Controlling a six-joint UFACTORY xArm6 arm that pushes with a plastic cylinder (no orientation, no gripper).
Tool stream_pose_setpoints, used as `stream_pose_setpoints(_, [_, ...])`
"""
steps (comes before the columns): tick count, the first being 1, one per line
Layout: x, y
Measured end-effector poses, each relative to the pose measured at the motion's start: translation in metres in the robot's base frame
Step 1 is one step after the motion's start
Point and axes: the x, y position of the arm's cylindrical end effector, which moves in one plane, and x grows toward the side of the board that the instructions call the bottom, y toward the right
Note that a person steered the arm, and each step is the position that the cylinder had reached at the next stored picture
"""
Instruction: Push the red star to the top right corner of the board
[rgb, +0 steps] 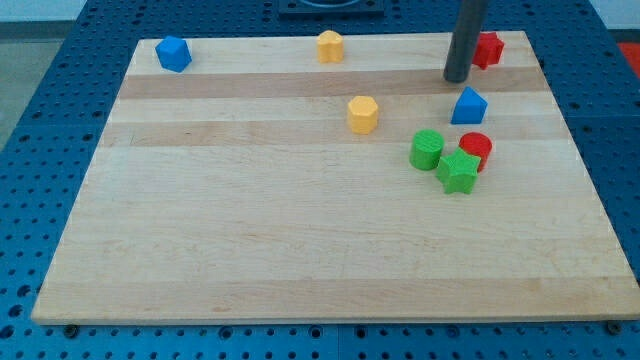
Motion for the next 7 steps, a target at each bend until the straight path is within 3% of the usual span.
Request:
stream_pose_setpoints(3, [0.044,0.027])
stream_pose_setpoints(7, [0.17,0.058])
